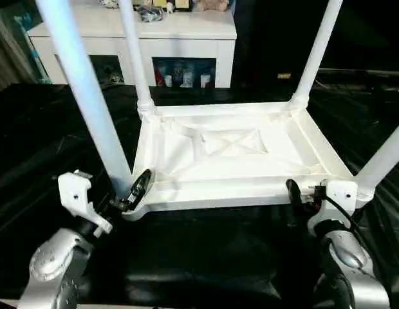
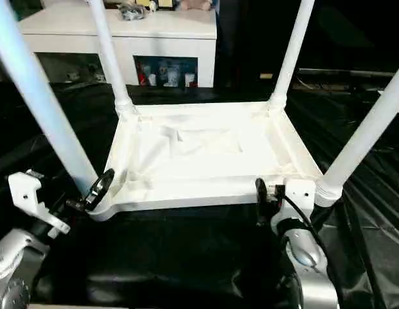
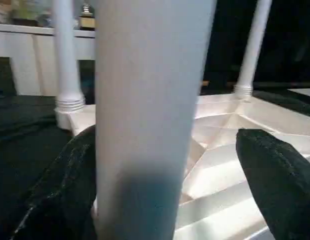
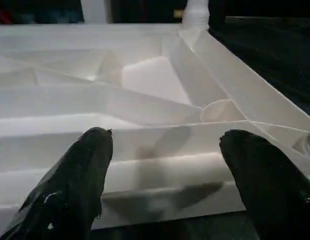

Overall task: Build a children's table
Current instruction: Rotate table base

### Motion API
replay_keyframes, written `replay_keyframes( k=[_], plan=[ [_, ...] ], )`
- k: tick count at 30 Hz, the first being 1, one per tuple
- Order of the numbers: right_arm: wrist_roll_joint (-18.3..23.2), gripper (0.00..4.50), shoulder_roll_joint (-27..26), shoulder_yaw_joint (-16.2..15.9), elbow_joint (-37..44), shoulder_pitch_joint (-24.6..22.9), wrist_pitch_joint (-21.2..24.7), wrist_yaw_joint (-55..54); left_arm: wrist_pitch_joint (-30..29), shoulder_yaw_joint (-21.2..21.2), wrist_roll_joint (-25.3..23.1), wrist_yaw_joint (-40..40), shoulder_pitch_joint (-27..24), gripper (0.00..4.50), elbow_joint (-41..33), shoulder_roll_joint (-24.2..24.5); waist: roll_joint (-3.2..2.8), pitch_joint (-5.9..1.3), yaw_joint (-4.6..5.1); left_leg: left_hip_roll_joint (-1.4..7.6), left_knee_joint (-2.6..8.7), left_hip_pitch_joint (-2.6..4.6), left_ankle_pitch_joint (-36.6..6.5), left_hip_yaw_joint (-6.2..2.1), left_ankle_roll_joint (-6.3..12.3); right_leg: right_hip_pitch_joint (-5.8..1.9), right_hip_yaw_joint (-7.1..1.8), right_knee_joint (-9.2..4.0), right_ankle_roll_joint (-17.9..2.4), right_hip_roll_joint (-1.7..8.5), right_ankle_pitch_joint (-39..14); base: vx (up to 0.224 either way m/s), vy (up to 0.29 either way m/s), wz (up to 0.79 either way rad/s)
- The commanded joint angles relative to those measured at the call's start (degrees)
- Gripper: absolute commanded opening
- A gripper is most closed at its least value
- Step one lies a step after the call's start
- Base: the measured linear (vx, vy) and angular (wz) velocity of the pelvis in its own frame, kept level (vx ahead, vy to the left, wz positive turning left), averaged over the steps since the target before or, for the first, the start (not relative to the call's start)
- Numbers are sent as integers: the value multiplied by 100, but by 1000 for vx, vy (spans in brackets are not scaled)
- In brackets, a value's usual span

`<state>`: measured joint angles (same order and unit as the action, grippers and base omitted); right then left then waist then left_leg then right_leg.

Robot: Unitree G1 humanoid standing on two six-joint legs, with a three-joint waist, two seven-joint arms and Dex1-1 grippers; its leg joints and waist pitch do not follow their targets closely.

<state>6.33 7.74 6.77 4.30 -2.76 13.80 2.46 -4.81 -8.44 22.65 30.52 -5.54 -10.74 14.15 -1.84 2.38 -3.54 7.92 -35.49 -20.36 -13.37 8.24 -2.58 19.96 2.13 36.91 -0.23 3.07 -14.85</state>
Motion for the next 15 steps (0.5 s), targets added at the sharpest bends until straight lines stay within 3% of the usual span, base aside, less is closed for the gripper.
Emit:
replay_keyframes(
  k=[1, 3, 5, 6, 8, 11, 15],
  plan=[
    [-71, 383, 48, 36, 46, -76, 261, -71, -178, -20, 271, 329, 111, 444, 4, 114, 36, -223, -22, 445, 533, -21, -714, -179, 136, -112, -324, -474, -944, 515, -1, 0, 0, 0],
    [-98, 383, -3, 148, 25, -82, 404, -271, -278, -3, 408, 481, 154, 444, -27, 149, 31, -237, -38, 446, 503, -11, -446, -167, 230, -115, -311, -431, -1043, 515, 404, 0, 0, 0],
    [-219, 383, -38, 251, -5, -82, 575, -520, -583, 110, 676, 746, 163, 444, -150, 238, 58, -238, -45, 454, 503, -5, -408, -161, 249, -122, -304, -417, -1058, 525, 472, 0, 0, 0],
    [-227, 383, -39, 254, -6, -82, 584, -531, -599, 117, 692, 761, 163, 444, -156, 245, 31, -234, -53, 457, 511, 2, -415, -165, 254, -113, -295, -420, -1064, 516, 449, 0, 0, 0],
    [-311, 383, -66, 369, -39, -64, 656, -750, -820, 230, 923, 939, 183, 444, -260, 330, 55, -209, -67, 480, 553, 34, -751, -153, 144, -97, -299, -452, -1030, 516, 104, 0, 0, 0],
    [-228, 383, -93, 576, -43, -24, 481, -887, -808, 334, 889, 1026, 288, 444, -221, 369, 58, -178, -108, 483, 599, 61, -1219, -125, -24, -63, -325, -515, -893, 521, -507, 0, 0, 0],
    [-290, 383, -152, 782, 14, -23, 272, -1193, -748, 332, 810, 1055, 465, 444, -17, 350, 52, -172, -116, 478, 629, 47, -1312, -121, -182, -55, -337, -541, -689, 529, -697, 0, 0, 0]
  ],
)
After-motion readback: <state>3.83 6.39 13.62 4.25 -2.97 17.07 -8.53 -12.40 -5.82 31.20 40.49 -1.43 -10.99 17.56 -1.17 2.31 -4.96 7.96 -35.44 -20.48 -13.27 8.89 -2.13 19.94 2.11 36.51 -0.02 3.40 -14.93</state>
